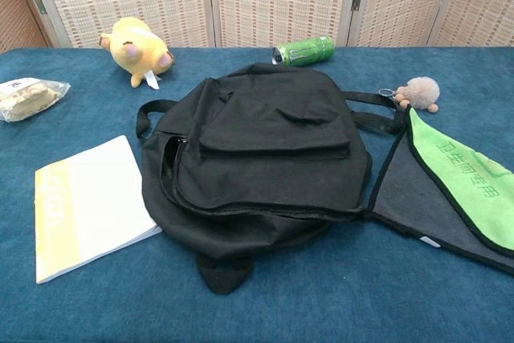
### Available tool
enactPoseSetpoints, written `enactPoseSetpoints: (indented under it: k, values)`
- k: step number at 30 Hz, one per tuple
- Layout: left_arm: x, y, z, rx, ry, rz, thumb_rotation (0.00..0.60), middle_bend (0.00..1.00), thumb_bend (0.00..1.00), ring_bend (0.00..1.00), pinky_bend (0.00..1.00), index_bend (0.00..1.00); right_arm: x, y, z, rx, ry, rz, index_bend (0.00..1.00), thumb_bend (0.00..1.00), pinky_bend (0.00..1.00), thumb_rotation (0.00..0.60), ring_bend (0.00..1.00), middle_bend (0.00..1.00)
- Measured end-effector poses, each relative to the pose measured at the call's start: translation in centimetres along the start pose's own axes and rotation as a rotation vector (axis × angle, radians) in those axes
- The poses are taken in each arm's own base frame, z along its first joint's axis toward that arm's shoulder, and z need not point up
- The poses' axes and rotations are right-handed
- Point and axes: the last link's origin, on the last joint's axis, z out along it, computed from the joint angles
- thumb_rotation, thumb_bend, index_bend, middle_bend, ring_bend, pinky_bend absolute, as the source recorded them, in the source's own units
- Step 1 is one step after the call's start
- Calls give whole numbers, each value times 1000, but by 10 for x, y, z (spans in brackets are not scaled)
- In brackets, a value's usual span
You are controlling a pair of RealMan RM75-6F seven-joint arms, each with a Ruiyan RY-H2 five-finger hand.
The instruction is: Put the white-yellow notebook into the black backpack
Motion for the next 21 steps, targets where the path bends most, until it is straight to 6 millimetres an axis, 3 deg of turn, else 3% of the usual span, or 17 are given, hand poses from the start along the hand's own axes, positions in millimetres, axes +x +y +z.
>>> enactPoseSetpoints:
  k: [7,13,21]
  values:
    - [0,1,-4,-2,-12,0,600,289,347,219,109,206,0,-1,2,7,1,0,24,163,0,600,31,55]
    - [-2,12,5,-91,-10,4,600,289,352,219,108,217,1,-3,2,19,6,2,22,165,0,600,31,54]
    - [-11,48,46,-308,-68,-22,600,302,576,219,107,241,1,-4,3,26,8,3,19,165,0,600,31,55]
